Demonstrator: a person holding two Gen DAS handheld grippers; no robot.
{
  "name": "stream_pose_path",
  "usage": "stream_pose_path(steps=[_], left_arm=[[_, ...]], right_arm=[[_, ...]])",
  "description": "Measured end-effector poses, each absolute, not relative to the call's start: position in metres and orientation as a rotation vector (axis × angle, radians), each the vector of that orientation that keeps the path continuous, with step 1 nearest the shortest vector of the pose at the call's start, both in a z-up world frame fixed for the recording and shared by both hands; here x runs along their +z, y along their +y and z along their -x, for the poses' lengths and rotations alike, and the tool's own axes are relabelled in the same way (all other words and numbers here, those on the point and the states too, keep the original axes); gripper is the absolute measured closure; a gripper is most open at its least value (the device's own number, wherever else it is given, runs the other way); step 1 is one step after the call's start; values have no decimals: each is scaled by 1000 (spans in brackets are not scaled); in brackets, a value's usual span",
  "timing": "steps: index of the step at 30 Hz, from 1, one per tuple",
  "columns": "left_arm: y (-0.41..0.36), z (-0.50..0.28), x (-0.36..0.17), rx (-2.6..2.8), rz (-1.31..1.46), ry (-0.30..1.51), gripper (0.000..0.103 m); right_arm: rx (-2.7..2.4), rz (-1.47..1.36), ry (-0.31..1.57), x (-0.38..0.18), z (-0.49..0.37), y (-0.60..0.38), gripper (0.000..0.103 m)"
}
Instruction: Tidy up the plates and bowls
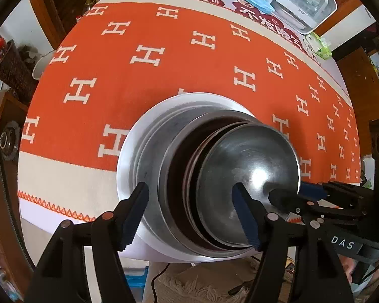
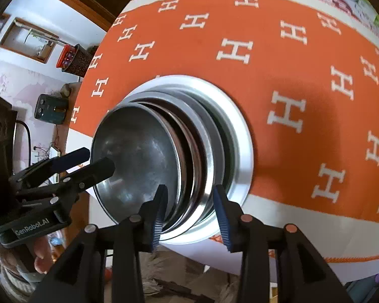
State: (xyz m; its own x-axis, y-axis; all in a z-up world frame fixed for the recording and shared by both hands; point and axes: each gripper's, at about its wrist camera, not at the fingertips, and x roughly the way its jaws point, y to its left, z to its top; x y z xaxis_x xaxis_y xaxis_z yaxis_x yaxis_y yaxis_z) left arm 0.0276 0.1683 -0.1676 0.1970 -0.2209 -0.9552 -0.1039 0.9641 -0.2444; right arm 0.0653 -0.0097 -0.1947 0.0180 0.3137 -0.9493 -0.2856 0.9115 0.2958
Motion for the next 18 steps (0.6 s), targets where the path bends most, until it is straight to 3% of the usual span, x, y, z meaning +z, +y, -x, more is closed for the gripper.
stream_pose_path(steps=[8,18], left_arm=[[159,-27,-157,-63,242,1359,24],[142,-22,-127,-50,187,1299,22]], right_arm=[[485,-5,1458,-186,-60,-15,62],[487,-10,1389,-161,-53,-31,61]])
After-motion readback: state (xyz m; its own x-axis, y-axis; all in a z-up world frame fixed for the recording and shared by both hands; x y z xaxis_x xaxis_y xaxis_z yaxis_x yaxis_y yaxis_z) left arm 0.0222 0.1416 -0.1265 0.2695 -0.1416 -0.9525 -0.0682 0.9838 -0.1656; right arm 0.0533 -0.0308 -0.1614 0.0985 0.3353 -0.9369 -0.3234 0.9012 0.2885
